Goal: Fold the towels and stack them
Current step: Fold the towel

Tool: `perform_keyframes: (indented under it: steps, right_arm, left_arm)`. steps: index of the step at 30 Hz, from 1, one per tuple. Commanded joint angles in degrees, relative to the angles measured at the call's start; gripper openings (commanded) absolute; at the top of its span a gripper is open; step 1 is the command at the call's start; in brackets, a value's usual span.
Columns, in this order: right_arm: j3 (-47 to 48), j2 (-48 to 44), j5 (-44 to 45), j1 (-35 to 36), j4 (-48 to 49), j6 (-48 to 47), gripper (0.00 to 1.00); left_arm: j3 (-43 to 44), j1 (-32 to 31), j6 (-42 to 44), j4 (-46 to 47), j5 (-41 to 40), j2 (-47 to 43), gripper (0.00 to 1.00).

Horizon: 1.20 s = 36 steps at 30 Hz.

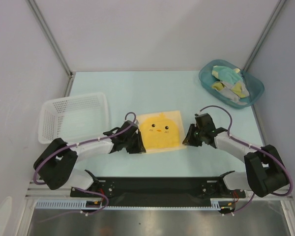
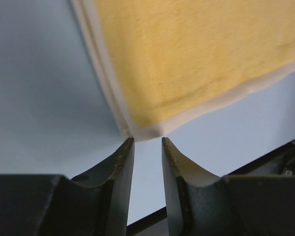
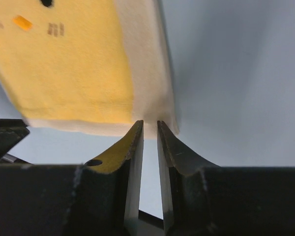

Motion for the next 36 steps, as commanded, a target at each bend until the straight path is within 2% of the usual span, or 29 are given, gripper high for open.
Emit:
perform_keyframes:
  steps: [1,6,10,11,13,14,16,18,21,23,26,28,32,36]
  right_arm:
    - [-3.02,-0.12,-0.77,1.07,3.21,1.58,0.23]
    - [-4.09,-3.45,0.28,3.54,2.25,3.42,0.25]
    - [-1.64,-6.35,0.54,3.98,-3.01,3.69,0.28]
    - [0.9,-7.23,0.55,3.89,-4.08,2.91,0.3]
    - [4.24,-7.15,1.07,3.19,-5.75,-0.68,0.4]
    - [8.09,-6.72,0.29,0.93,-5.5,-2.1,0.43]
    - [11.98,-2.95,-5.74,-2.24,-3.4,-5.61,0.49]
    - [17.32,2.92,-9.02,-4.45,-1.63,-10.27,0.52]
    - [25.58,9.35,-12.02,-6.12,-2.15,-16.33,0.59]
    - [30.08,15.51,-13.08,-7.7,-4.95,-20.72,0.6]
    - [38.26,23.5,-14.04,-11.48,-9.18,-24.77,0.59]
    - [44.74,27.98,-15.52,-13.32,-13.55,-28.81,0.55]
    - [52.49,38.17,-18.08,-13.6,-19.28,-37.24,0.5]
    - [55.5,42.41,-22.21,-14.04,-20.6,-42.0,0.47]
  left_arm:
    - [-0.39,-0.3,0.67,-4.59,-6.13,-0.27,0.34]
    - [2.94,0.05,1.72,-10.3,-10.54,-0.36,0.34]
    - [6.97,2.85,3.74,-13.64,-10.71,-1.15,0.41]
    - [8.04,3.82,4.61,-13.39,-10.45,-1.93,0.42]
    - [11.72,6.98,9.61,-9.72,-5.47,-2.73,0.49]
    - [13.39,7.78,11.89,-8.56,-3.96,-2.56,0.51]
    - [20.06,10.06,18.75,-7.67,-2.11,-0.81,0.56]
    - [27.51,12.0,24.97,-8.37,0.44,4.11,0.56]
    - [35.61,16.74,30.0,-11.18,3.96,11.3,0.5]
    - [38.09,19.38,31.51,-11.89,5.79,14.13,0.52]
    - [42.14,20.44,37.55,-13.29,8.17,18.44,0.56]
    - [44.86,20.44,39.77,-15.39,8.71,21.68,0.57]
    - [45.48,20.88,42.32,-15.49,8.53,25.21,0.57]
    - [47.07,20.97,43.38,-15.32,9.41,29.34,0.55]
